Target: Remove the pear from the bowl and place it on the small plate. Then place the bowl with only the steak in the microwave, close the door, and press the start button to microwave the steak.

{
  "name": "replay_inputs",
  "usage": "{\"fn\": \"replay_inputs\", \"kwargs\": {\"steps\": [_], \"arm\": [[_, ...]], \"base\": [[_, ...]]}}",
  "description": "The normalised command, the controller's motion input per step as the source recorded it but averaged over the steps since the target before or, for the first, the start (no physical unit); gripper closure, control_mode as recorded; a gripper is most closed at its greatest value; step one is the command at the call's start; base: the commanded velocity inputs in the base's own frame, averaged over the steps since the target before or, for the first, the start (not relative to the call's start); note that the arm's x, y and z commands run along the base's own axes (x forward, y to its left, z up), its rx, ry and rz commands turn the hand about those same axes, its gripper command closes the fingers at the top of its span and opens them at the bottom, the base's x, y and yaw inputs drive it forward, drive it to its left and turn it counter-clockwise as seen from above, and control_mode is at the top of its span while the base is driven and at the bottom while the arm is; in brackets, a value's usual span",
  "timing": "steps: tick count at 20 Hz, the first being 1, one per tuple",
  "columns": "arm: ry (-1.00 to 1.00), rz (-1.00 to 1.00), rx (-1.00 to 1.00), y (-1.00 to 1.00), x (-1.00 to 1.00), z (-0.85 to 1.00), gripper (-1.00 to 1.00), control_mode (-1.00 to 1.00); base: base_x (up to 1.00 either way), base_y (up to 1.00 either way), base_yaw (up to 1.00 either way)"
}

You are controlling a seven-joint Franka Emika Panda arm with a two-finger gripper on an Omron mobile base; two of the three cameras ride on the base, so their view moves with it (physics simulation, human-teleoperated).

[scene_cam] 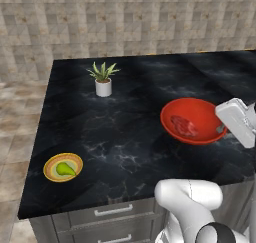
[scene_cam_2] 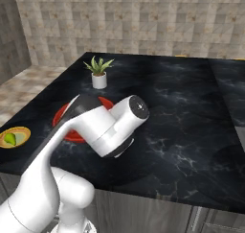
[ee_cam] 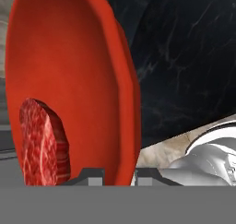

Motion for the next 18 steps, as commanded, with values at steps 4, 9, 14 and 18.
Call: {"fn": "replay_inputs", "kwargs": {"steps": [4,9,14,18], "arm": [[0.0,0.0,0.0,0.19,0.0,0.0,1.0,-1.0],[0.01,0.0,0.0,0.26,-0.11,0.0,1.0,-1.0],[0.0,0.0,0.0,0.1,-0.02,-0.03,1.0,-1.0],[0.0,0.0,0.0,0.0,0.0,0.0,1.0,1.0]], "base": [[0.0,0.0,0.0],[0.0,0.0,0.0],[0.0,0.0,0.0],[-0.36,0.28,0.01]]}}
